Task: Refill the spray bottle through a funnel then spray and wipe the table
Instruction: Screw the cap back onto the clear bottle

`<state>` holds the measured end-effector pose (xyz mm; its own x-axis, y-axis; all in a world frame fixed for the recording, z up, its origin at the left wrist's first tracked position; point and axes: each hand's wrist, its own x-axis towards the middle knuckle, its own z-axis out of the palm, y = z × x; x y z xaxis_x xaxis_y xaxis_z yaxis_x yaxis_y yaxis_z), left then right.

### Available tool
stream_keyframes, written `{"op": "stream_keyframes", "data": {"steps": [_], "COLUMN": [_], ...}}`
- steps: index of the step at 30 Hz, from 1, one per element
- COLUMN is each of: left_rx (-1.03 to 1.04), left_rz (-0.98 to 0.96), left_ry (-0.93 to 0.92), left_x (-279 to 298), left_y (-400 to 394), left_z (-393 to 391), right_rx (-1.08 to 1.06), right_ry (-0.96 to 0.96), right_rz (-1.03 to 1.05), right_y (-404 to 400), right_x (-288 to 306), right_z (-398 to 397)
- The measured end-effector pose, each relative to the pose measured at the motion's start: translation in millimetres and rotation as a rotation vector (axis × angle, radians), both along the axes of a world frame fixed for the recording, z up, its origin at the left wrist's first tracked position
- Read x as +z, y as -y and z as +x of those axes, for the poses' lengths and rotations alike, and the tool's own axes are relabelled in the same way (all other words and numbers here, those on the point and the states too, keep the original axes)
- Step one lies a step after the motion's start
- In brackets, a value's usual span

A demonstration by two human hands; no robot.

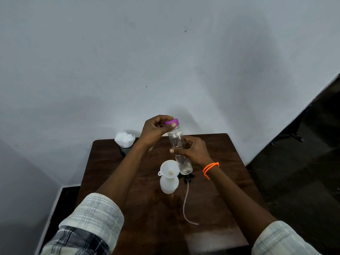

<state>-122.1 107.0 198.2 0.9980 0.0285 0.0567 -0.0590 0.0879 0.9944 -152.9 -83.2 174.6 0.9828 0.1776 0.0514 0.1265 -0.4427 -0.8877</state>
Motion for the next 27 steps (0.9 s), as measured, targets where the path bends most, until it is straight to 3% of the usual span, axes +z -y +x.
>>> {"op": "stream_keyframes", "data": {"steps": [7,16,27], "left_rx": [0.158,-0.025,-0.017], "left_rz": [0.011,-0.048,-0.219], "left_ry": [0.01,-0.029,-0.057], "left_x": [1.8,1.7,0.2], "left_y": [6.6,-4.7,3.1], "left_z": [2.4,4.4,1.6], "right_rx": [-0.032,-0.03,-0.023], "right_ry": [0.045,0.046,0.008], "right_rz": [-0.047,-0.03,0.015], "right_y": [-5.5,-1.9,1.9], "right_x": [1.0,-0.1,0.1], "right_z": [3.3,4.0,8.7]}}
